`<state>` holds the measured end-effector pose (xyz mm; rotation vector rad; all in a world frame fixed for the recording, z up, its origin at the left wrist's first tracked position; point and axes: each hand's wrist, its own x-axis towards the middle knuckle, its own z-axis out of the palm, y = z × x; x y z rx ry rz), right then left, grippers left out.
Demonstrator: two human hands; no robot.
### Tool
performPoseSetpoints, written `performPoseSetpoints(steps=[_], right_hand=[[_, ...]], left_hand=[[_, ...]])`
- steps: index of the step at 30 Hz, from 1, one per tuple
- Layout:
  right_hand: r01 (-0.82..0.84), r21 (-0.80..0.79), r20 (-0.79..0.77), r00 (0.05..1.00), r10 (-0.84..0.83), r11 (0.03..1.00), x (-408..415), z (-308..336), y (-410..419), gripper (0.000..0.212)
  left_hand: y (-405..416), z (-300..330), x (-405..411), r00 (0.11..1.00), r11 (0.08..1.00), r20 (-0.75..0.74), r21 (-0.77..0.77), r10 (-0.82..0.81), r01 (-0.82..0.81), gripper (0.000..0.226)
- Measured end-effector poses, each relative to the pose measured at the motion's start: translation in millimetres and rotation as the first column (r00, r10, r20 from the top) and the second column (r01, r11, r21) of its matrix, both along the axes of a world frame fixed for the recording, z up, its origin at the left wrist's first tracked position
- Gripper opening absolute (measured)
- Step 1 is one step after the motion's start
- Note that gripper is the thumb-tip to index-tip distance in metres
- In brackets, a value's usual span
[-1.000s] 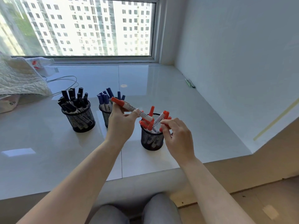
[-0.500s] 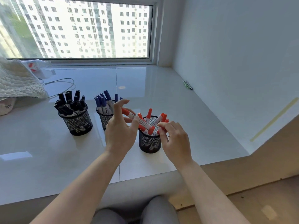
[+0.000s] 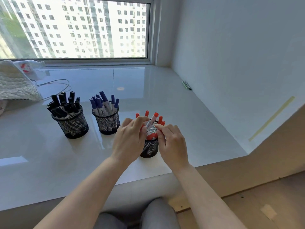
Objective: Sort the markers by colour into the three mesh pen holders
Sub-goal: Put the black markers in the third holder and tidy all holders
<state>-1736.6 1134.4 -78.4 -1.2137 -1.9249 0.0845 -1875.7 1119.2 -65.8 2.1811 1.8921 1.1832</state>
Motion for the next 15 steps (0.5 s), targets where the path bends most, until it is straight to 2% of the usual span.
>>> performPoseSetpoints(steps=[4, 8, 12, 15], right_hand=[[-0.010, -0.033, -0.030, 1.000, 0.009, 0.999, 2, 1, 0, 0.022], [0.001, -0.035, -0.089, 0.996, -0.005, 0.999, 4, 7, 4, 0.019], [0.051, -0.055, -0.107, 0.993, -0.057, 0.997, 4, 24, 21, 0.016], [0.029, -0.137, -0.053, 0.998, -0.037, 0.990, 1, 39, 39, 0.018]], left_hand=[[-4, -10, 1, 1.000, 0.998, -0.023, -0.056, 0.010, -0.011, 0.051], [-5, -23, -3, 1.000, 0.996, -0.008, -0.084, -0.023, 0.022, 0.056], [-5, -33, 2, 0.996, 1.000, 0.086, 0.010, -0.015, 0.014, 0.060], [-4, -37, 7, 0.967, 0.998, 0.253, 0.057, 0.024, -0.040, 0.075]])
